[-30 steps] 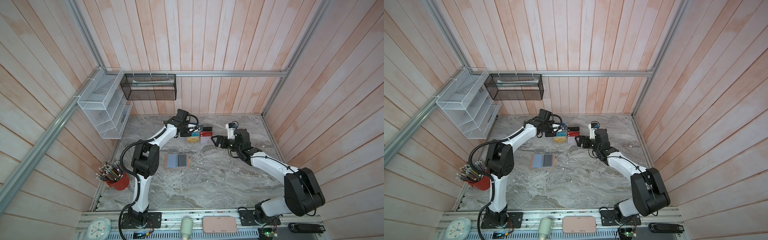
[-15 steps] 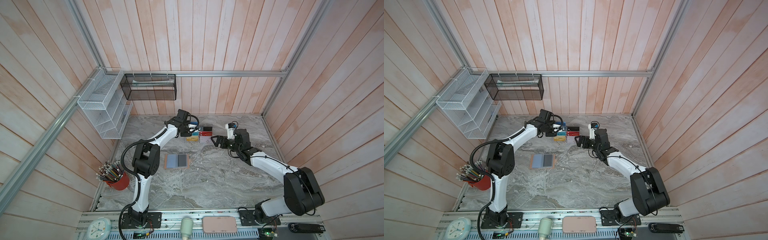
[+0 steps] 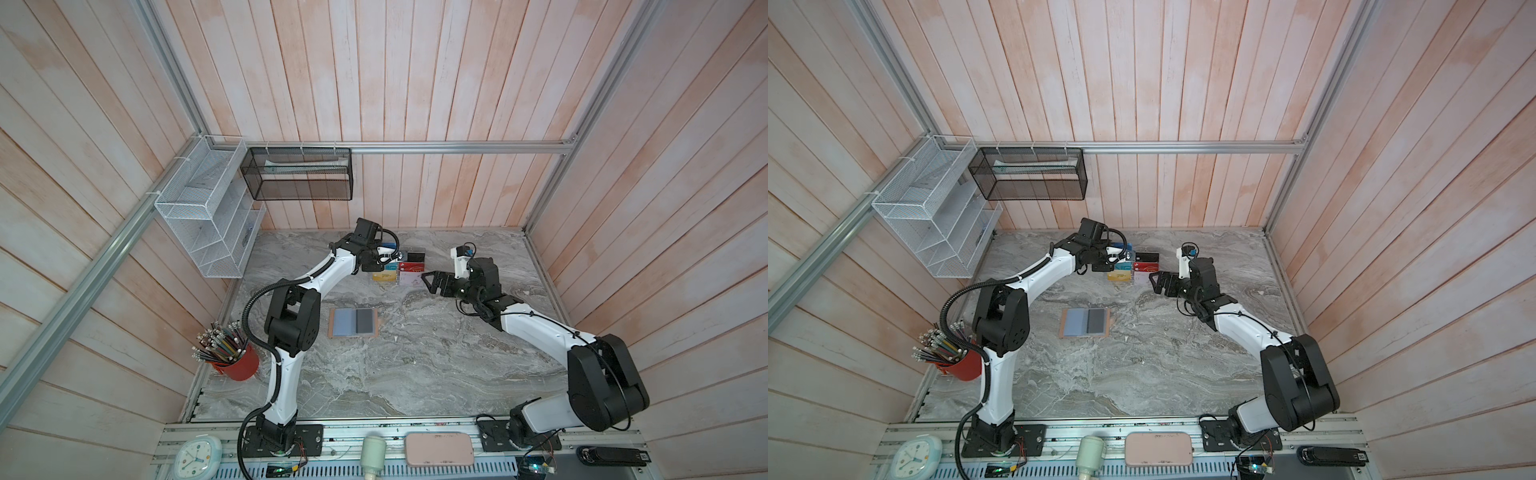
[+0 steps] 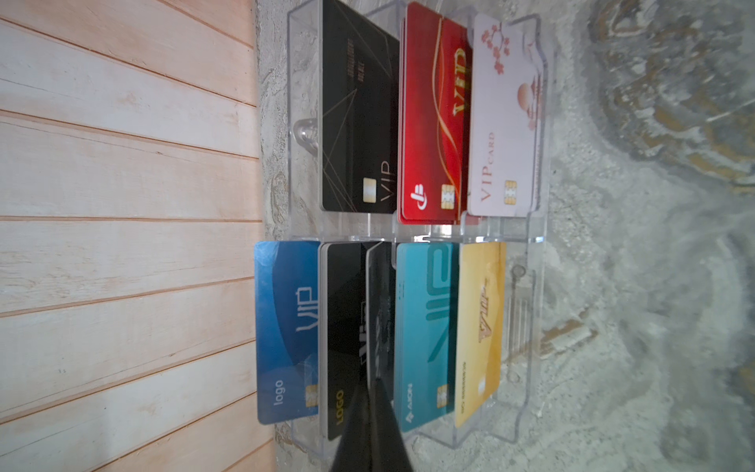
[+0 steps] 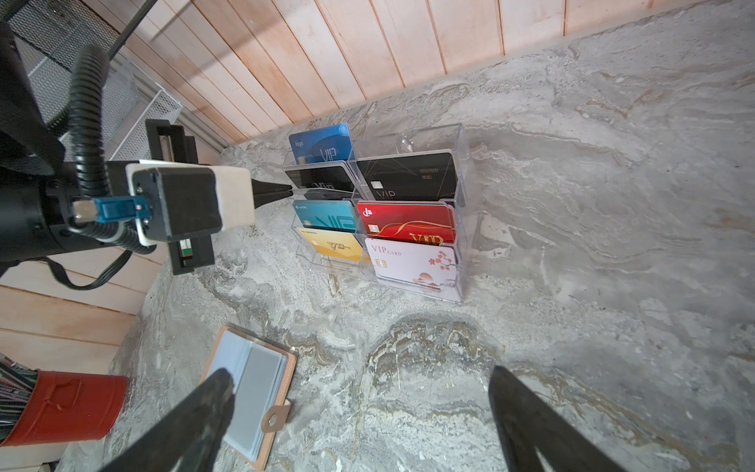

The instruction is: Take the credit cards out of the card holder

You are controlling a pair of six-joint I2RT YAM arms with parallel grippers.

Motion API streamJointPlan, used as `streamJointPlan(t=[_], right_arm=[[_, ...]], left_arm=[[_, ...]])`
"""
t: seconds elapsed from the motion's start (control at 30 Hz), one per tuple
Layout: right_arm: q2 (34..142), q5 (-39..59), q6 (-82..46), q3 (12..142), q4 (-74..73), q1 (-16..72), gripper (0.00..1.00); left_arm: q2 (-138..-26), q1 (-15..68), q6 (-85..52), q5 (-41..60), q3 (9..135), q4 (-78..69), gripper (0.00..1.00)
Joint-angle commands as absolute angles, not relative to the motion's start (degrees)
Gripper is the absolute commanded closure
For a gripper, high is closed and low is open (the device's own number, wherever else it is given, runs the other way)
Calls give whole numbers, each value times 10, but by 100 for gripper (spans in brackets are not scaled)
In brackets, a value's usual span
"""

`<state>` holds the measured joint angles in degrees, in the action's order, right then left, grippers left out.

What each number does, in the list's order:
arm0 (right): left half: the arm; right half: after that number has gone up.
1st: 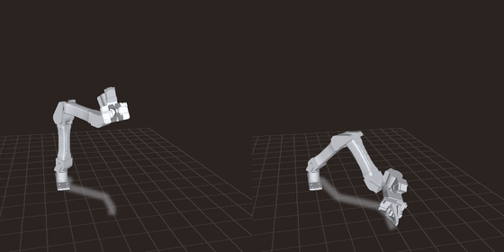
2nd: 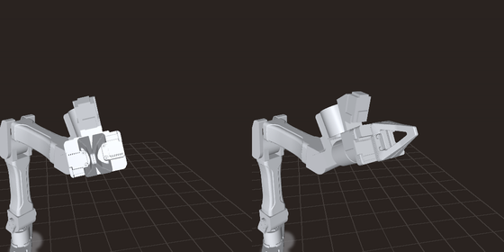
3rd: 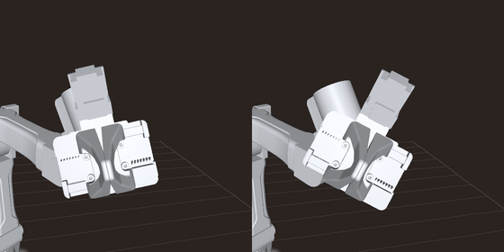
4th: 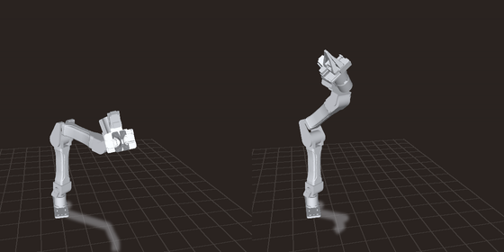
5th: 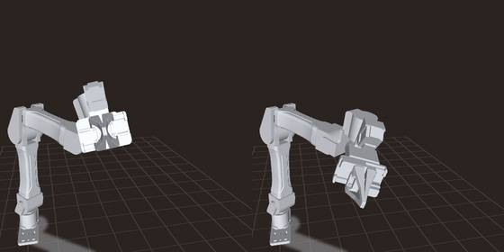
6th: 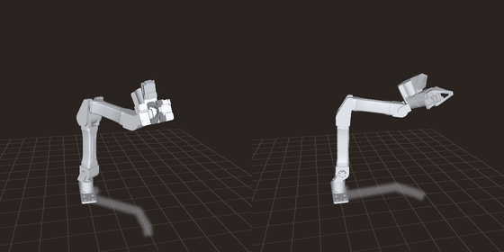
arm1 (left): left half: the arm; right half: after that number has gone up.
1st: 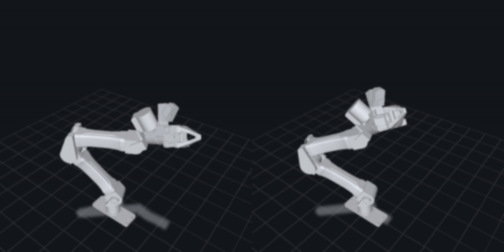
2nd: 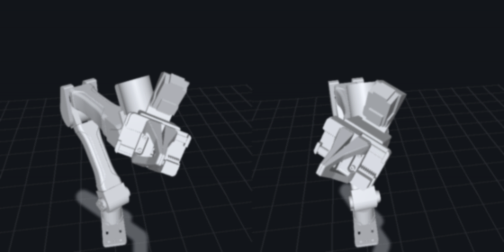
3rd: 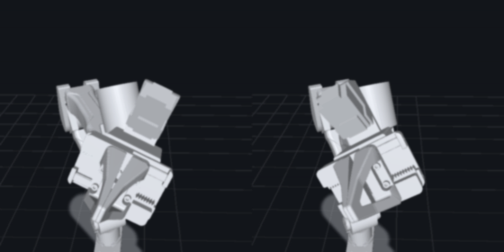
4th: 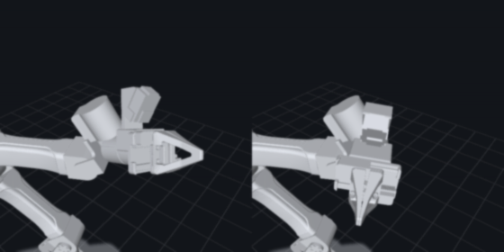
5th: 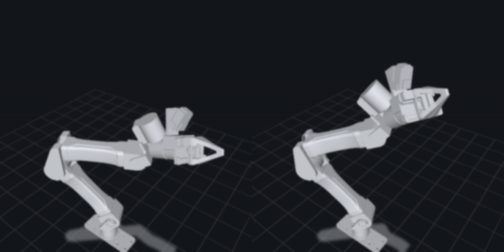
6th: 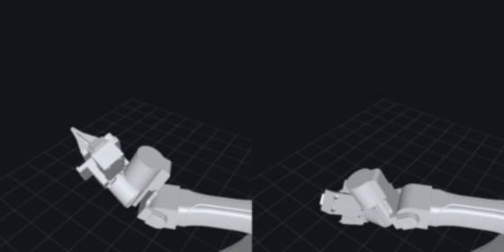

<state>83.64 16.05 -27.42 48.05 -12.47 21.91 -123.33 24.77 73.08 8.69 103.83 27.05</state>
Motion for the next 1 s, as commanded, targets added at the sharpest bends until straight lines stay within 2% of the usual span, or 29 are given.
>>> streamJointPlan(t=[0.0, 0.37, 0.67, 0.8, 0.97], right_arm=[[831, 168, -277, 485, -137, 217, 2], [831, 171, -278, 485, -140, 217, 2], [832, 170, -277, 484, -140, 217, 2], [832, 171, -279, 484, -141, 216, 2], [831, 171, -279, 482, -142, 216, 2]], left_arm=[[-1241, 250, 735, 88, 1038, 257, 95], [-1240, 251, 731, 90, 1033, 237, 88], [-1231, 251, 702, 98, 1028, 203, 87], [-1195, 250, 655, 105, 988, 127, 82], [-1135, 248, 573, 113, 919, 8, 68]])
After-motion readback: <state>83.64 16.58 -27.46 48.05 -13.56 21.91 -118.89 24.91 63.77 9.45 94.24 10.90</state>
